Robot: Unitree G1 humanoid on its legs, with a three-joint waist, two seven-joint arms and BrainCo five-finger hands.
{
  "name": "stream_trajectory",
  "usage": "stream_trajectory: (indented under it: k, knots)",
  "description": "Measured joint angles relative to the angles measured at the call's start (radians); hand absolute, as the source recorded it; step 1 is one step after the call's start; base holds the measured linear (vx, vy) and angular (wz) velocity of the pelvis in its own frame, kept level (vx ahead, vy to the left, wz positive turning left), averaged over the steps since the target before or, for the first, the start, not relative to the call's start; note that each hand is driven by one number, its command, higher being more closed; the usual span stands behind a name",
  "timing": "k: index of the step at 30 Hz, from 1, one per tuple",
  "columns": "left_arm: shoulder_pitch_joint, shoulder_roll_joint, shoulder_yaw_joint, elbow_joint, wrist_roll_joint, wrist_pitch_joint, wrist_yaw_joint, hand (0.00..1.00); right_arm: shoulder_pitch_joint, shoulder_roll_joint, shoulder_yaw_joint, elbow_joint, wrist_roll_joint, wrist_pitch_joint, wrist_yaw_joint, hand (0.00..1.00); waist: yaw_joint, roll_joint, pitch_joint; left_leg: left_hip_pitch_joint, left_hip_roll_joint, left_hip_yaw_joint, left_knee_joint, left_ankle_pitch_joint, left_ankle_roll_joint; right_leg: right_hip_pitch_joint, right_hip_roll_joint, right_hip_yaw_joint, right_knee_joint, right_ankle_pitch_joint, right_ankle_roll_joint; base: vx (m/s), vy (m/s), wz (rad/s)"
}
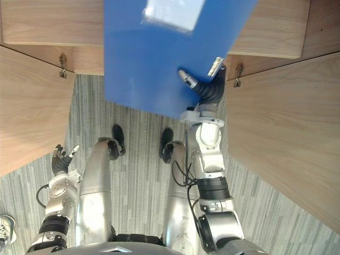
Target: Walk over to the cabinet, pick up the folder, carry it to the office cabinet, place the folder inside the office cabinet, then close the office cabinet door
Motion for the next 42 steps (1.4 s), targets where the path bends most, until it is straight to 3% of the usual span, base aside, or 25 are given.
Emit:
stream_trajectory:
  k: [6, 18, 27, 35, 36, 42]
  knots:
    - [-0.019, -0.001, -0.037, -0.100, -0.034, -0.003, -0.026, 0.00, -0.224, -0.017, -0.054, 0.155, 0.169, -0.018, -0.013, 1.00, -0.004, 0.000, 0.000, -0.040, -0.001, -0.008, 0.009, 0.006, -0.003, -0.044, -0.004, -0.003, 0.019, 0.000, -0.002, -0.04, -0.043, 0.02]
    - [0.015, 0.001, -0.090, -0.105, -0.043, -0.007, -0.069, 0.00, -0.498, -0.083, -0.122, 0.397, 0.521, -0.042, -0.046, 1.00, 0.006, 0.000, 0.000, -0.068, -0.019, -0.025, -0.021, 0.026, -0.009, -0.064, -0.021, -0.025, 0.012, -0.008, -0.007, -0.01, -0.024, 0.07]
    - [0.016, 0.010, -0.134, -0.106, -0.070, -0.031, -0.068, 0.00, -0.617, -0.100, -0.208, 0.469, 0.688, -0.119, -0.103, 1.00, 0.014, 0.001, -0.001, -0.082, -0.037, -0.043, -0.065, 0.057, -0.018, -0.073, -0.036, -0.053, -0.005, -0.010, -0.016, -0.01, -0.019, 0.10]
    - [0.016, 0.012, -0.163, -0.116, -0.074, -0.040, -0.064, 0.00, -0.724, -0.122, -0.246, 0.519, 0.785, -0.155, -0.135, 1.00, 0.017, 0.002, -0.002, -0.096, -0.053, -0.047, -0.103, 0.084, -0.024, -0.093, -0.049, -0.064, -0.011, -0.009, -0.025, -0.01, -0.004, 0.09]
    - [0.016, 0.012, -0.163, -0.120, -0.074, -0.041, -0.065, 0.00, -0.745, -0.138, -0.245, 0.533, 0.799, -0.156, -0.141, 0.00, 0.018, 0.002, -0.004, -0.103, -0.055, -0.048, -0.110, 0.090, -0.026, -0.101, -0.051, -0.066, -0.014, -0.007, -0.028, -0.02, 0.006, 0.09]
    - [0.021, 0.012, -0.173, -0.133, -0.102, -0.041, -0.065, 0.00, -0.812, -0.198, -0.198, 0.594, 0.810, -0.144, -0.152, 0.00, 0.020, 0.002, -0.004, -0.110, -0.062, -0.050, -0.144, 0.115, -0.029, -0.109, -0.057, -0.079, -0.030, -0.001, -0.038, -0.01, 0.006, 0.08]
